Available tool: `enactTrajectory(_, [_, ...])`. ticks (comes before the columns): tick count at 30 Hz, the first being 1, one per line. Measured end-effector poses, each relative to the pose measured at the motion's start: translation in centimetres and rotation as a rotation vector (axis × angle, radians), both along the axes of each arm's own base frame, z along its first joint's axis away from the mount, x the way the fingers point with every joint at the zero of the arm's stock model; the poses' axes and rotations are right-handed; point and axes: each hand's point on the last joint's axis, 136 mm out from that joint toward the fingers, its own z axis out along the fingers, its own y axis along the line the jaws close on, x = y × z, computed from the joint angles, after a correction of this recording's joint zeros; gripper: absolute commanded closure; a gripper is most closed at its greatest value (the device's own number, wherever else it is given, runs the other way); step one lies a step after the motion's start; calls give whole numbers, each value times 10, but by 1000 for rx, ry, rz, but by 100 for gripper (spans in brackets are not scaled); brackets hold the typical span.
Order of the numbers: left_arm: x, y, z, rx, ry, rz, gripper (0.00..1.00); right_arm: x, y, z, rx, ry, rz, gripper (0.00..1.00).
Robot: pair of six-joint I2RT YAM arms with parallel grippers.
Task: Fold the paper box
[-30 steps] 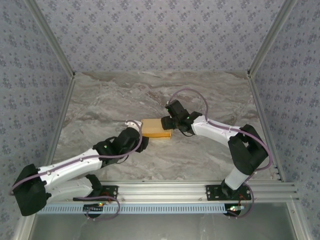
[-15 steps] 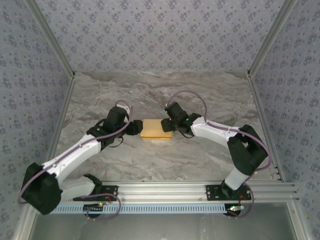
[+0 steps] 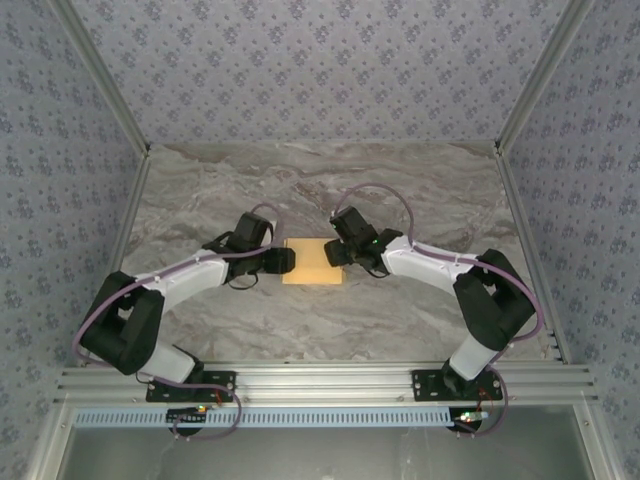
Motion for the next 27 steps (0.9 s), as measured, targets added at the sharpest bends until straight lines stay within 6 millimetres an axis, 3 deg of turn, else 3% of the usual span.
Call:
enactTrajectory(9, [2,-4,-4,-20,-9,-5,31,-3,0,-12,-33,24,36,32])
enactTrajectory(16, [2,-7,-6,-33,-4,-14,33,-6,3,-14,59,109,71,33])
enactTrajectory(21, [1,-14,-19,-53,38,-28,39,-9,0,-21,122,166,73,38])
enactTrajectory(27, [4,-24,-19,-101,43,-41,41,-13,-1,-30,178,221,66,48])
